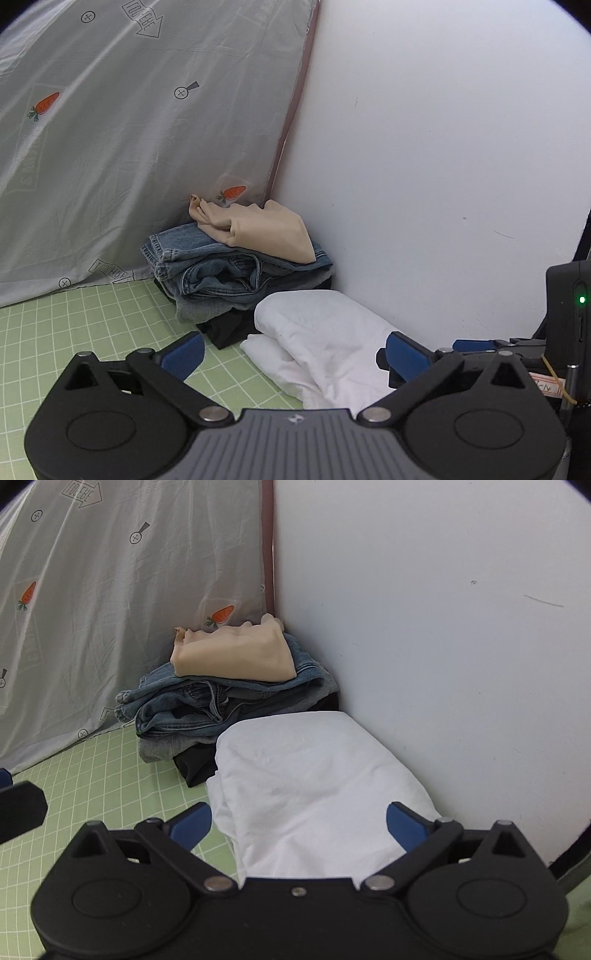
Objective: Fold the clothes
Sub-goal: 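Place the bundle beside the jeans stack and open both grippers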
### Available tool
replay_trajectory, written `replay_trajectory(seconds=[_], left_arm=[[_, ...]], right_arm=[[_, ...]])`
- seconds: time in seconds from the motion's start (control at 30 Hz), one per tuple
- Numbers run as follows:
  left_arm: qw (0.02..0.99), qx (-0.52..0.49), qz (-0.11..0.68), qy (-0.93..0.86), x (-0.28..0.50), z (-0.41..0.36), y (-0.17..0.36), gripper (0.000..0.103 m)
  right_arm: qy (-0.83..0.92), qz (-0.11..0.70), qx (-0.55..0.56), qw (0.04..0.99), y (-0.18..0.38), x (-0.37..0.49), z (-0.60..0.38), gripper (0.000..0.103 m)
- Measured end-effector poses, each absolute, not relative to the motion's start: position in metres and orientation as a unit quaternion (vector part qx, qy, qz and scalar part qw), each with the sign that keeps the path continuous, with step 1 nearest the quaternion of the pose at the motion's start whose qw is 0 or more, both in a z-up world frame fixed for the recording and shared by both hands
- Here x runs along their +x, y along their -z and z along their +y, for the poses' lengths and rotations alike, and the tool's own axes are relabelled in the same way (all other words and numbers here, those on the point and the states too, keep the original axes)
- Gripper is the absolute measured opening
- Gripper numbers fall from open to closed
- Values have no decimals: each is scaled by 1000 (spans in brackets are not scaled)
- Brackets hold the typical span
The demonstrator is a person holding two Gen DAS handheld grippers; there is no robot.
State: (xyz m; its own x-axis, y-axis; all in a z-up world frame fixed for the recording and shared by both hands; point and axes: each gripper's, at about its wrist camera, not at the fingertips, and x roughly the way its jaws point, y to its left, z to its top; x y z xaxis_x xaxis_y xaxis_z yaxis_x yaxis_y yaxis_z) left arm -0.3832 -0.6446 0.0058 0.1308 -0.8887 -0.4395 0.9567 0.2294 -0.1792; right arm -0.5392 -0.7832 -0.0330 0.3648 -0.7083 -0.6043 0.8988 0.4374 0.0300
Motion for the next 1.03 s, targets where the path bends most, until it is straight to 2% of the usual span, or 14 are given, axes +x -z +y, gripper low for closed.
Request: replay_trajectory(seconds=[0.17, 0.5, 1.03], left_arm=[[761, 96, 240, 595, -382, -596, 1, 103], [762, 123, 234, 591, -383, -506, 12, 103], [757, 133, 222, 600, -383, -461, 11, 103]], right_arm=[[528, 264, 143, 795, 26, -538, -709, 102], [519, 266, 211, 785, 44, -551, -620, 102], [522, 259, 204, 787, 43, -550, -562, 102]])
